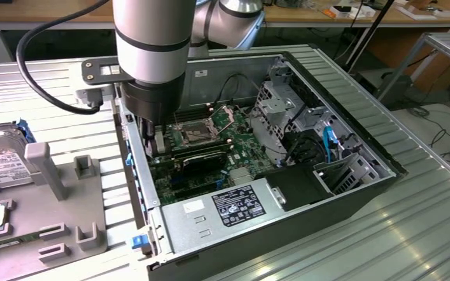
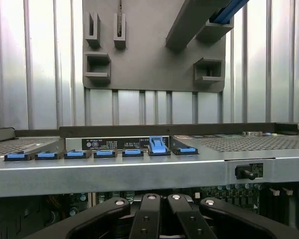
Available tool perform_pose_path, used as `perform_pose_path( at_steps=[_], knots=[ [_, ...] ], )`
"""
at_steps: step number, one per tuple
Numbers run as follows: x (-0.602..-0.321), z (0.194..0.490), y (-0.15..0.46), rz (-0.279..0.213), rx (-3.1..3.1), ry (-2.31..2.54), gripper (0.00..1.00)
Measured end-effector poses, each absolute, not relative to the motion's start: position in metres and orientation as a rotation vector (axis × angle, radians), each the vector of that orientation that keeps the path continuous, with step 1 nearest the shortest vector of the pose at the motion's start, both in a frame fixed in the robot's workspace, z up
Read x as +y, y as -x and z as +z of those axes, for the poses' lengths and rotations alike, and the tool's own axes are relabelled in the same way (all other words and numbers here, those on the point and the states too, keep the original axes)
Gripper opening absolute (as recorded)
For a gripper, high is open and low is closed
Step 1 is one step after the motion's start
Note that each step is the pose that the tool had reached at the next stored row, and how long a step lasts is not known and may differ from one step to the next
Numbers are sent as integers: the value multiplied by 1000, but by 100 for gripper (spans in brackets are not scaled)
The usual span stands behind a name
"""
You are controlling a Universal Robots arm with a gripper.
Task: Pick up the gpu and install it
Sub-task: 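Press down on the gpu until it lock into place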
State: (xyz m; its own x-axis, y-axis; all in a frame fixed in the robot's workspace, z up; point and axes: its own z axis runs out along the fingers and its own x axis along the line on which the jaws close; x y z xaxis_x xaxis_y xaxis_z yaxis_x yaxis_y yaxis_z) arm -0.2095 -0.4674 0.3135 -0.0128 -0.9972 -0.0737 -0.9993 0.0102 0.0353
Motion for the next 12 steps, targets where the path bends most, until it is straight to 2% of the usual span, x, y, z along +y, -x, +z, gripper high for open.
perform_pose_path(
  at_steps=[12],
  knots=[
    [-467, 311, 214, 117, 2212, 2187, 11]
  ],
)
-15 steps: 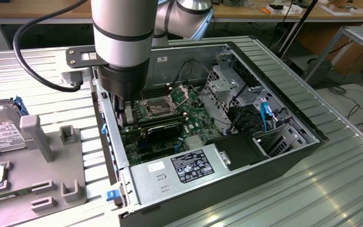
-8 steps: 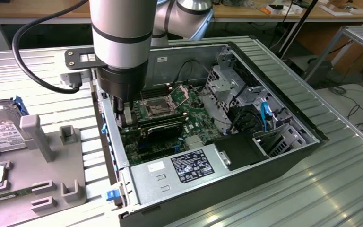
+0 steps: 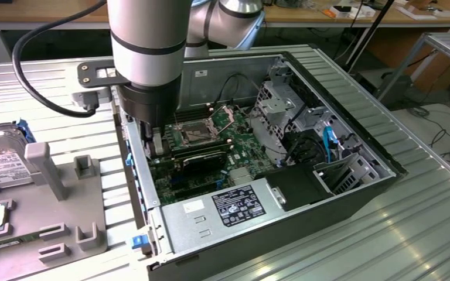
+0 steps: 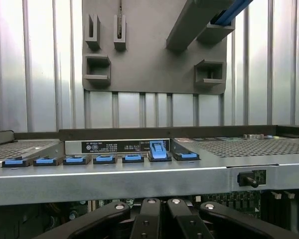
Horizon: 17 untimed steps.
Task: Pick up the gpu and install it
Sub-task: 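Press down on the gpu until it lock into place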
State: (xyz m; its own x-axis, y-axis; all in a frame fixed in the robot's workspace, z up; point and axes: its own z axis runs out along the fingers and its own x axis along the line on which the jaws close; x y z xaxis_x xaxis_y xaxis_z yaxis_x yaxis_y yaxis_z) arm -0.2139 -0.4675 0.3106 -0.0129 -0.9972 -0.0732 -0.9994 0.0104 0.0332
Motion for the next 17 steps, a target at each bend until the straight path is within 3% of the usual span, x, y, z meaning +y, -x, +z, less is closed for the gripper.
perform_pose_path(
  at_steps=[17],
  knots=[
    [-467, 309, 208, 124, 2215, 2189, 11]
  ],
)
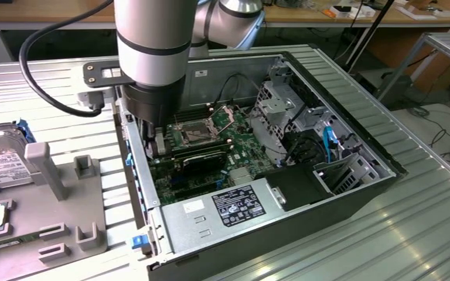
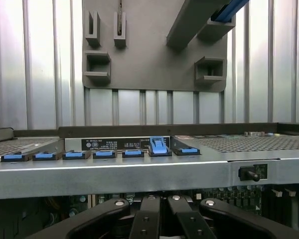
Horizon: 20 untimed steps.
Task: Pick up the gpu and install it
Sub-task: 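Press down on the gpu until it lock into place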
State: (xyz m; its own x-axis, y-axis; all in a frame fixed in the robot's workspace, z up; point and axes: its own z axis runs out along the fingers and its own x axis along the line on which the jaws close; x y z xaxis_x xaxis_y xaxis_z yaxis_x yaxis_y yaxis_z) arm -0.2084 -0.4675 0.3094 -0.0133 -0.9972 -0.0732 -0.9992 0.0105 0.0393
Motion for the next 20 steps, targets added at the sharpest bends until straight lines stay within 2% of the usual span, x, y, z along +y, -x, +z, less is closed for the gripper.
perform_pose_path(
  at_steps=[8, 20],
  knots=[
    [-468, 309, 207, 178, 2246, 2208, 11],
    [-468, 309, 204, 194, 2238, 2201, 11]
  ],
)
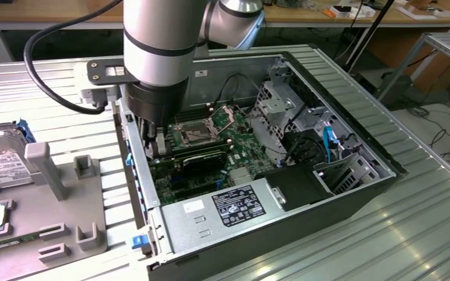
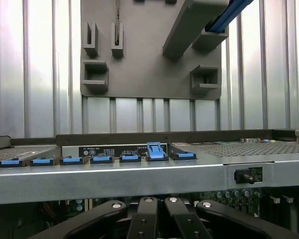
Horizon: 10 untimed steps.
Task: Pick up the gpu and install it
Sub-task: 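Press down on the gpu until it lock into place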
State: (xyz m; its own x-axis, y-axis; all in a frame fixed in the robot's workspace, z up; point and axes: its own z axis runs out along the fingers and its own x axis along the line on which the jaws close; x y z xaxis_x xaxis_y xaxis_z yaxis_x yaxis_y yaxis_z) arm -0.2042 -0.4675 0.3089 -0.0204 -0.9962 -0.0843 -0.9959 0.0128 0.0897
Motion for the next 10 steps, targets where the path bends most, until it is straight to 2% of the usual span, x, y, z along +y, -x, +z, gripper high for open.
perform_pose_path(
  at_steps=[10],
  knots=[
    [-469, 305, 204, -193, -2233, -2197, 11]
  ],
)
